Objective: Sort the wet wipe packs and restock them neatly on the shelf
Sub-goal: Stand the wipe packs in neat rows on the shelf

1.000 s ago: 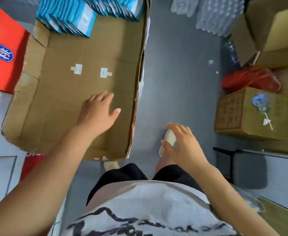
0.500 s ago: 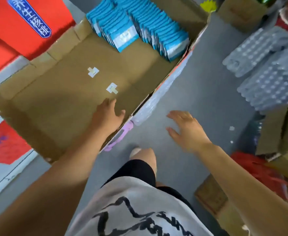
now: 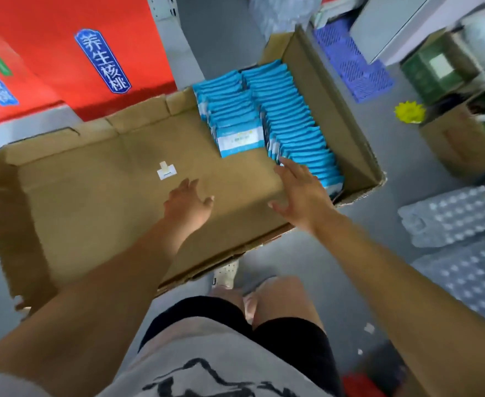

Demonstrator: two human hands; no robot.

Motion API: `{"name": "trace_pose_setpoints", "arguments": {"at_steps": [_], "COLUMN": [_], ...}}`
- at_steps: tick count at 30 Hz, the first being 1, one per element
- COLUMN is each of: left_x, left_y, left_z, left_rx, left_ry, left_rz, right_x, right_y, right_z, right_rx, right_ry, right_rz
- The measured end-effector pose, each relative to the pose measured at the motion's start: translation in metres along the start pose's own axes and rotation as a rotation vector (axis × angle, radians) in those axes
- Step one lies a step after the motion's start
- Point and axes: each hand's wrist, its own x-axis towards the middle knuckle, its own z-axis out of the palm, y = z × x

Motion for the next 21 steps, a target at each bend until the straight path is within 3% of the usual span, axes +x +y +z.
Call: {"name": "trace_pose_setpoints", "arguments": {"at_steps": [5,9,14,21], "left_x": [0.019,0.029,0.045,0.051], "left_y": [0.016,0.024,0.026,0.026], "left_z": [0.013,0.018,0.048,0.09], "left_rx": [-0.07,-0.139,-0.197,-0.238], "left_ry": [-0.022,0.066,0.053,0.115], "left_rz": [-0.118,-0.253,-0.364,-0.412], "right_x": [0.094,0.172,0.253,0.275], "right_y": [0.021,0.015,-0.003,-0.009], "right_z": [-0.028,-0.037,-0.027,0.001], "right_rx": [-0.063,-0.076,-0.09,-0.387], "right_ry": [-0.079,-0.15,-0.137,-0.056], "right_rz": [-0.21,-0.36,-0.457,-0.525]}}
